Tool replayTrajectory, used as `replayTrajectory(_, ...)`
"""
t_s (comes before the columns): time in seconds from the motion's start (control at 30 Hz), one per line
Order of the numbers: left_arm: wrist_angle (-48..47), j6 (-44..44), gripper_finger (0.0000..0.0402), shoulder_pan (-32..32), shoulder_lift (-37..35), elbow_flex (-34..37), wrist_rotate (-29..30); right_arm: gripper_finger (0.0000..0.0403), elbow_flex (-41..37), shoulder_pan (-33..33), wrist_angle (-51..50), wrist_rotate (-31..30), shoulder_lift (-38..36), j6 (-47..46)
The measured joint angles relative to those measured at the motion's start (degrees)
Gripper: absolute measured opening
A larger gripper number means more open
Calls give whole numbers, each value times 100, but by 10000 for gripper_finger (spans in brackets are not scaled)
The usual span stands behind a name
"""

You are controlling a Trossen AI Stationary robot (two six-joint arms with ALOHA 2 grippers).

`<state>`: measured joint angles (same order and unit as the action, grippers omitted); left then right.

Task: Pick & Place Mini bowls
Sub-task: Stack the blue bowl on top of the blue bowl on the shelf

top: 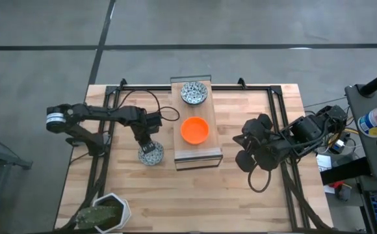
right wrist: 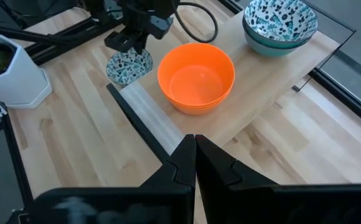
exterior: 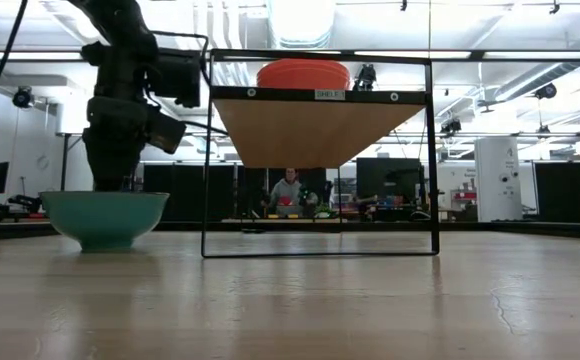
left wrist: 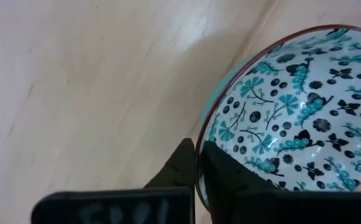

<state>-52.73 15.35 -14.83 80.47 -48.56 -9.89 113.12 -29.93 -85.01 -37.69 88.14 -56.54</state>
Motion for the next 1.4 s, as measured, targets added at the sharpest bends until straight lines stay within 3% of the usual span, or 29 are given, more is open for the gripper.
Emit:
replayTrajectory(0.33, -51, -43, 1, -58, -320, 14, -303, 8, 0, -2, -8, 0, 0, 49)
replayTrajectory(0.67, -815, 653, 1, -201, -907, -447, -319, 8, 0, 0, -9, 0, 0, 256)
replayTrajectory(0.97, -1820, 991, 0, -457, -1012, -1587, -755, 8, 0, -1, -7, -5, -1, 419)
replayTrajectory(1.4, -2042, 2133, 0, -1198, -653, -4010, -977, 8, -2, -4, 7, -142, -76, 750)
